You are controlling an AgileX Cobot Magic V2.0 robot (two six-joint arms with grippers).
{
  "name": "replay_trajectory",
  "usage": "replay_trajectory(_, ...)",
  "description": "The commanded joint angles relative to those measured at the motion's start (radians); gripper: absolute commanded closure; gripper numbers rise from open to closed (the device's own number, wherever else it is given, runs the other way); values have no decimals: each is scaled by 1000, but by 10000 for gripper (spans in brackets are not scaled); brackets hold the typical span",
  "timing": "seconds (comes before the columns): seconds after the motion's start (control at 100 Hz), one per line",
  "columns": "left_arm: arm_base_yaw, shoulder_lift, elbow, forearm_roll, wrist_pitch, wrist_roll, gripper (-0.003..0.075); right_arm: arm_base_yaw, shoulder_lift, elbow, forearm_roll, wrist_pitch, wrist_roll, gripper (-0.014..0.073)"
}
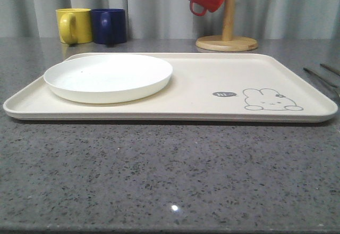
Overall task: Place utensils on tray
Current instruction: 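Raise the left gripper away from the plate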
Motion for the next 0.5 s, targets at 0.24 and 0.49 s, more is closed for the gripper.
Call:
replay_trajectory(0.24,-7,-79,13,-1,-68,-7,739,-8,153,-272,0,265,1,662)
replay_trajectory(0.49,-7,-77,13,-1,-68,-7,739,-8,451,-505,0,495,1,650)
